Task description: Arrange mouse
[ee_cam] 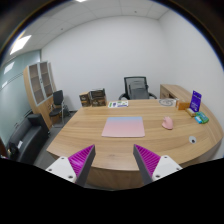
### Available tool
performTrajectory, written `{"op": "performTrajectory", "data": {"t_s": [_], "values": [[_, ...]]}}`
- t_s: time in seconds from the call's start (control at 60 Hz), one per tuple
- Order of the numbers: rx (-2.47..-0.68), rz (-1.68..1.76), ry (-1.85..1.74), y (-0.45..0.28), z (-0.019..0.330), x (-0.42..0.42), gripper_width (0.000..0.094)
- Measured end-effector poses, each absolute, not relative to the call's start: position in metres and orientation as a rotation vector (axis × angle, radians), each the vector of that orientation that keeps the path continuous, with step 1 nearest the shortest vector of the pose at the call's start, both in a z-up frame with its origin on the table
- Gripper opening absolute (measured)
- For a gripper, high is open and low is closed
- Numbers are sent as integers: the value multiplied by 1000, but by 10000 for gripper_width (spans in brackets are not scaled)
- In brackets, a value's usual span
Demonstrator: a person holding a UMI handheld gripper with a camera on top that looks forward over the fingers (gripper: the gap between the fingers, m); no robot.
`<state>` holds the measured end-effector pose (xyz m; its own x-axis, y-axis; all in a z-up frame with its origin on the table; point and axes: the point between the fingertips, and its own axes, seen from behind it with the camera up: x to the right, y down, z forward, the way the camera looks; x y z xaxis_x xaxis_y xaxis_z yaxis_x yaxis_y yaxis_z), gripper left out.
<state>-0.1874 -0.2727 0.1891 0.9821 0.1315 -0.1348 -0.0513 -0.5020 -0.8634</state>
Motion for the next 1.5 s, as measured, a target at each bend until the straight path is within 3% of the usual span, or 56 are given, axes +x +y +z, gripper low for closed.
{"op": "performTrajectory", "data": {"t_s": [0.233, 0.433, 0.883, 1.15, 1.5], "values": [[-2099, 101, 35, -289, 174, -96, 803], [-2097, 67, 97, -256, 142, -26, 804], [-2149, 68, -32, -39, 41, 104, 832], [-2203, 178, 7, 30, -5, 116, 835], [-2189, 143, -86, 89, -6, 108, 794]]}}
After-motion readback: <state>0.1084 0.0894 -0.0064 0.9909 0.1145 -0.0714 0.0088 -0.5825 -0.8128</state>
